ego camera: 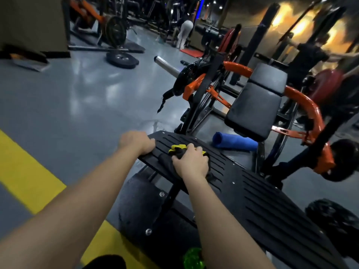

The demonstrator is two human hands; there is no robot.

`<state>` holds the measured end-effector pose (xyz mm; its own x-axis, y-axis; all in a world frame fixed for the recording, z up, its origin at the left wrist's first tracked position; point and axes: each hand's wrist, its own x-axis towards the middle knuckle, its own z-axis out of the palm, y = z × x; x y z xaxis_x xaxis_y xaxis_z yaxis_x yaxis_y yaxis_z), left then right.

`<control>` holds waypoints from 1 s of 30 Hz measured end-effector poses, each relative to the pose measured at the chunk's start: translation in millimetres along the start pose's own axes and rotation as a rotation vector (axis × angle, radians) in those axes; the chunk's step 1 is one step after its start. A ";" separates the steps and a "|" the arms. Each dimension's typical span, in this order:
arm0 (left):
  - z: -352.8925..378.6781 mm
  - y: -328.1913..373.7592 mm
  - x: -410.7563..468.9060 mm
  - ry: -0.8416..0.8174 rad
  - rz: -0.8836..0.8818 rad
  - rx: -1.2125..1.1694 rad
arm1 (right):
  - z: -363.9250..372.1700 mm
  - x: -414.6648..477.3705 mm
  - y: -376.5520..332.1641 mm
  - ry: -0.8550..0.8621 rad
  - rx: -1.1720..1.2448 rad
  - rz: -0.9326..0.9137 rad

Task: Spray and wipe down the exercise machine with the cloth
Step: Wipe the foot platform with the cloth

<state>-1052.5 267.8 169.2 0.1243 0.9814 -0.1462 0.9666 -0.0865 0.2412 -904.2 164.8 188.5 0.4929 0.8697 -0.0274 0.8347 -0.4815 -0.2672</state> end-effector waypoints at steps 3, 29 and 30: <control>3.7 -2.1 5.4 0.023 -0.012 -0.012 | 9.0 18.9 -9.4 0.003 0.010 -0.019; 13.9 1.2 15.7 0.172 -0.103 -0.156 | 56.8 168.1 -27.5 -0.034 0.037 -0.132; 14.0 1.4 13.7 0.166 -0.107 -0.176 | 55.6 161.9 -23.4 -0.044 0.046 -0.154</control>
<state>-1046.3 278.8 154.1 -0.0287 0.9993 -0.0243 0.9167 0.0360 0.3980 -857.6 322.9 136.8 0.3477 0.9373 -0.0244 0.8872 -0.3373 -0.3149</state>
